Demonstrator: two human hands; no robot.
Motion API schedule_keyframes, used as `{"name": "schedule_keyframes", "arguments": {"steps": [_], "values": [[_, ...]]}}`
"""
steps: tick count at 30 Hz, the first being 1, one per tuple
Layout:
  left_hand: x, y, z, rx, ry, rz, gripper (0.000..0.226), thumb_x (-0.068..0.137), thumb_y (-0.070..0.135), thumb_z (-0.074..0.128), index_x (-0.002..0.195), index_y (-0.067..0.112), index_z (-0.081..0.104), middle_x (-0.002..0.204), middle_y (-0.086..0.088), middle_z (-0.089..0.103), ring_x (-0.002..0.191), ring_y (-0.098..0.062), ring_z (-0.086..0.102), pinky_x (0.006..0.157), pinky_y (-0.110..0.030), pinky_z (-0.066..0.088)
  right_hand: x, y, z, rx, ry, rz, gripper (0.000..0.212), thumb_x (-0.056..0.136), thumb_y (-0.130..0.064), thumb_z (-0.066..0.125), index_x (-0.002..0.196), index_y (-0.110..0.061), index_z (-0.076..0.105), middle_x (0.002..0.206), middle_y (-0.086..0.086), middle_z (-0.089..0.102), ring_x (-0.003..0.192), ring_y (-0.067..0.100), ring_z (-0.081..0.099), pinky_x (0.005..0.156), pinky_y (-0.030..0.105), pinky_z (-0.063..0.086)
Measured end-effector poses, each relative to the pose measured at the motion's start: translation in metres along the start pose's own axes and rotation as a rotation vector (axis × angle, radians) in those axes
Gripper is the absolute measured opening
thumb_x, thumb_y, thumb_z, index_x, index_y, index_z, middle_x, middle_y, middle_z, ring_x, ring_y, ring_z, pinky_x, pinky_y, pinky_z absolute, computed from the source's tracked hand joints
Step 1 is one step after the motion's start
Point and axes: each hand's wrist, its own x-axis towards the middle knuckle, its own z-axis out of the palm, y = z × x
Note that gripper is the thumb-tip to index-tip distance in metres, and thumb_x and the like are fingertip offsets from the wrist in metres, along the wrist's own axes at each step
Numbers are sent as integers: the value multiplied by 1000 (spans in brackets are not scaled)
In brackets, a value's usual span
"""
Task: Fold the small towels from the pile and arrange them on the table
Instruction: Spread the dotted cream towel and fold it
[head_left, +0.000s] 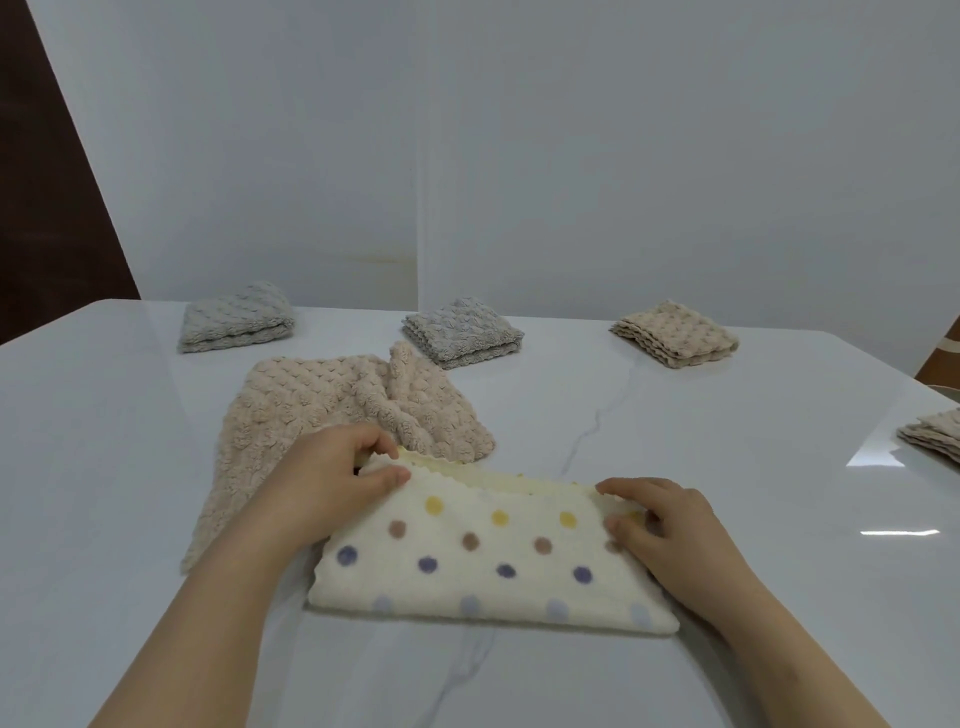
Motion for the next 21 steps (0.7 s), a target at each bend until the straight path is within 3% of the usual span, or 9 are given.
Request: {"name": "schedule_keyframes", "arguments": {"steps": [4, 7, 10, 13, 15, 17, 21], "values": [[0, 0, 2, 2, -5, 10, 22, 81, 26, 68, 70, 35, 52, 58, 9, 41, 56, -3, 39, 47, -14, 27, 1, 0, 6, -58, 33, 22, 28, 90, -24, 51, 116, -33, 59, 100, -24, 55, 108, 12, 39, 90, 25, 32], [0, 0, 1, -7, 14, 10, 22, 81, 26, 68, 69, 35, 52, 58, 8, 44, 57, -4, 41, 49, -14, 29, 1, -5, 8, 4, 99, 14, 19, 89, -20, 54, 101, -31, 65, 75, -26, 59, 100, 8, 46, 77, 20, 34], [0, 0, 1, -47, 54, 11, 21, 80, 24, 69, 67, 32, 55, 59, 9, 47, 59, -3, 43, 50, -17, 28, 0, -7, 2, 239, 187, 91, 16, 87, -15, 57, 78, -25, 66, 77, -18, 62, 78, 4, 57, 57, 14, 42], [0, -2, 1, -135, 100, 7, 20, 76, 22, 74, 65, 26, 57, 58, 8, 46, 57, -7, 43, 49, -15, 29, -3, -9, -4, 611, 264, 164, 12, 84, -10, 64, 74, -14, 68, 72, -1, 66, 63, 15, 57, 41, 22, 42], [0, -4, 0, -234, 106, -5, 23, 67, 30, 81, 62, 24, 59, 55, 7, 47, 56, -11, 43, 52, -21, 32, -4, -12, -7, 796, 323, 180, 9, 81, -8, 68, 71, -8, 65, 66, 1, 62, 59, 15, 55, 44, 25, 43], [1, -4, -2, -358, 108, -16, 25, 56, 37, 76, 62, 19, 60, 53, 10, 49, 53, -10, 42, 53, -26, 33, -4, -11, -10, 891, 383, 180, 12, 78, -6, 69, 69, -8, 62, 62, -2, 59, 57, 10, 54, 50, 20, 45], [0, 3, -5, -622, 110, -29, 18, 75, 9, 75, 67, 12, 59, 63, -5, 55, 58, -14, 48, 48, -21, 41, -1, -6, -18, 987, 451, 162, 19, 78, -6, 69, 63, -16, 62, 57, -12, 61, 62, 9, 55, 64, 23, 44]]}}
